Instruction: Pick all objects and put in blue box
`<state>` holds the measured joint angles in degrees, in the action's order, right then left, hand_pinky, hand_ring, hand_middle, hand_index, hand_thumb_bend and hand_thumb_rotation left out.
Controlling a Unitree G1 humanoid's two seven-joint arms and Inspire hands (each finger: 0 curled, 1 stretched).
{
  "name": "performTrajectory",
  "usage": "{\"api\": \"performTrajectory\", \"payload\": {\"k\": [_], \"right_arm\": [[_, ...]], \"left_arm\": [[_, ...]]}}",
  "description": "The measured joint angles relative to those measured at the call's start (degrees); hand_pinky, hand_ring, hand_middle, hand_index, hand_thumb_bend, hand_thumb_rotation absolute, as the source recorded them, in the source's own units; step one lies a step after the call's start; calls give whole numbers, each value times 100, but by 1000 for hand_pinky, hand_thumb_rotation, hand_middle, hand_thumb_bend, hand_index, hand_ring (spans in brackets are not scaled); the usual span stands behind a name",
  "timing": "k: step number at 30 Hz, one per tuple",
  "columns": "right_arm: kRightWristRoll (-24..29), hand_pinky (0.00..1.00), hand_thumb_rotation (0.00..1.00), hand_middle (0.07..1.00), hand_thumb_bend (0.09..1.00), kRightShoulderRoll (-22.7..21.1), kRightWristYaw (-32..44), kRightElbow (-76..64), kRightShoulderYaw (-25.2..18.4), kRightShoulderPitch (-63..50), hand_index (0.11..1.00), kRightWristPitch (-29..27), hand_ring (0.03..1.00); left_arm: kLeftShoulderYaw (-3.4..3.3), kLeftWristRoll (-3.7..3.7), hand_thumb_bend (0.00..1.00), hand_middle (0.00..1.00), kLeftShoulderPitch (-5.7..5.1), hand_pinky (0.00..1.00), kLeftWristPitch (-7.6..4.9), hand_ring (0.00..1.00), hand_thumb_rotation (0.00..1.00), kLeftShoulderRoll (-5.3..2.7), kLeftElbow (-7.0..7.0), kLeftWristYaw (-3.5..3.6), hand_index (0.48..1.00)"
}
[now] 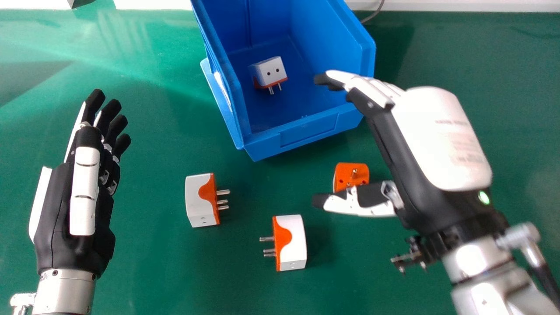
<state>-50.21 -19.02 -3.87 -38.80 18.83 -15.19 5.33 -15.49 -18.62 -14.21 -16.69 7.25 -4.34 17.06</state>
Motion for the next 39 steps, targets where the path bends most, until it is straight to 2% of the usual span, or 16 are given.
{"api": "performTrajectory", "payload": {"k": [6,11,17,21,28,34,39], "right_arm": [[69,655,171,851,708,74,-720,314,-298,-561,850,-740,809],[156,655,217,847,730,75,-814,724,-520,-705,845,-957,806],[131,634,229,827,758,99,-787,1118,-659,-501,821,-969,782],[97,614,234,805,765,168,-635,1417,-662,-296,804,-853,757],[8,603,234,777,760,181,-503,2077,-650,36,782,-711,733],[-17,576,198,744,774,177,-495,2715,-565,471,743,-679,705],[-26,567,186,730,773,147,-473,3130,-484,778,730,-577,690]], "left_arm": [[2,-4,622,955,38,967,-2,958,890,-18,38,-2,956],[0,-3,634,953,58,969,-9,958,885,-36,91,-7,955],[-1,-9,641,953,74,971,-18,959,887,-65,101,3,956],[-2,-31,639,957,100,974,-26,962,894,-63,123,45,959],[-4,-36,647,956,123,964,-26,959,894,-60,127,22,959],[-2,-37,648,960,225,976,-28,965,901,-28,132,41,964],[-5,-36,656,959,253,974,-27,964,895,-9,155,34,965]]}}
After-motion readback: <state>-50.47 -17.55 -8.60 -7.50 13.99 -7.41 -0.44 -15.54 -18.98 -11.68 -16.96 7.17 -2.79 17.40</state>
